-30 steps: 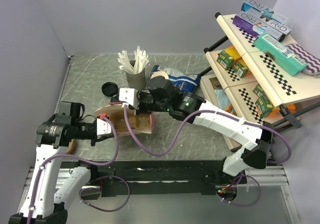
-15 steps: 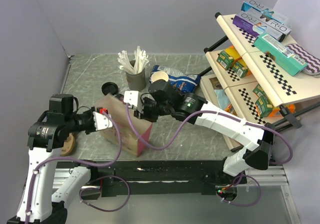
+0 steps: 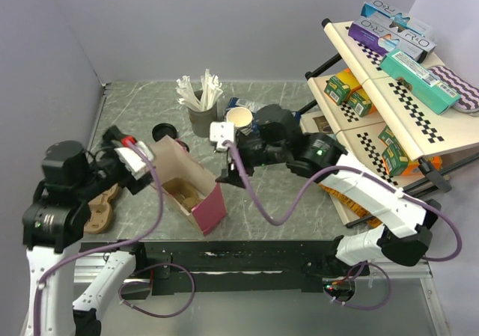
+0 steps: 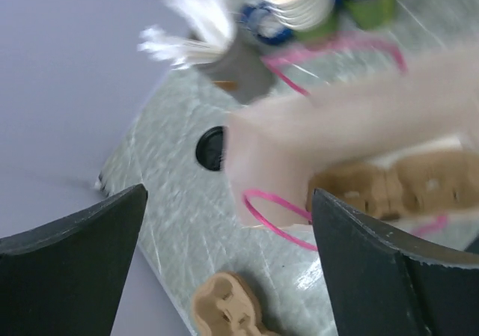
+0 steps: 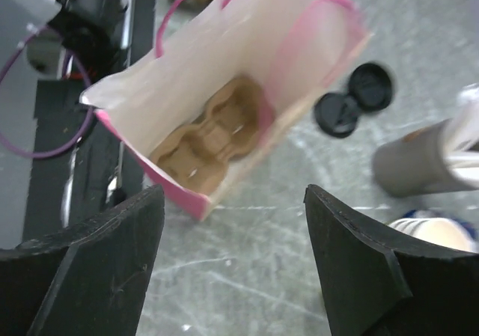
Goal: Pack the takeout coffee
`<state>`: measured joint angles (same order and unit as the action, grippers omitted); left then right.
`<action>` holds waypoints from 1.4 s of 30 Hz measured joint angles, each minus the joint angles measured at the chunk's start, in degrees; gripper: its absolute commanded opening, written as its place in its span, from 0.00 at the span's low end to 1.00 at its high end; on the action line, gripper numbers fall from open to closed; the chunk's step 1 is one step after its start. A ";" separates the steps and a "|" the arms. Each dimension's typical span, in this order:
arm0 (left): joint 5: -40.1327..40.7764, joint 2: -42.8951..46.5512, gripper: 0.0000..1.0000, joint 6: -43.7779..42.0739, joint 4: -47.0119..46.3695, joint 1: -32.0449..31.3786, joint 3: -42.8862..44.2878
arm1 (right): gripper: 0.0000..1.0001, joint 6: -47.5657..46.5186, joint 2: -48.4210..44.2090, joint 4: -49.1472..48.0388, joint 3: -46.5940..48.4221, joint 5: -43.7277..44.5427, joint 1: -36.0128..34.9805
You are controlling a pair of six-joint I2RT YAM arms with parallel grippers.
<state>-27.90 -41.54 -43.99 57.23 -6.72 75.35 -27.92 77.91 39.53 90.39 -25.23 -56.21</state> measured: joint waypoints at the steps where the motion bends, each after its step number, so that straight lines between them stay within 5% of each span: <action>1: 1.99 0.46 0.96 3.23 -0.85 0.00 0.94 | 0.78 -0.15 -0.50 -0.39 0.37 -0.55 0.85; 6: 11.61 0.92 0.90 15.13 -2.89 0.00 3.37 | 0.68 -0.26 -0.94 -4.24 0.90 -2.95 7.96; 12: 27.43 -0.46 0.57 20.55 0.90 0.00 0.24 | 0.52 -5.64 -1.07 -9.97 -8.09 -3.19 11.87; 14: 29.68 -2.01 0.10 21.42 2.67 0.07 -0.94 | 0.47 -7.19 -0.98 -10.40 -12.22 -3.43 11.69; 15: 30.16 -2.58 0.01 22.32 3.56 0.04 -1.46 | 0.46 -7.96 -0.81 -10.25 -14.21 -3.56 11.50; 28: 21.46 -9.05 0.01 24.06 3.45 0.07 -12.04 | 0.47 -9.53 1.44 -12.50 -24.87 -4.37 5.25; 36: 13.53 -20.06 0.01 25.33 -2.51 0.87 -10.19 | 0.47 -8.26 7.56 -13.94 -22.38 -5.31 -1.51; 42: 8.48 -30.88 0.01 25.68 -6.84 1.81 -1.09 | 0.52 -5.79 11.02 -14.49 -18.95 -7.23 -5.35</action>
<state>-19.42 -72.42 -18.31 50.39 -4.91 74.26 -33.71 88.92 25.04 71.44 -32.47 -61.56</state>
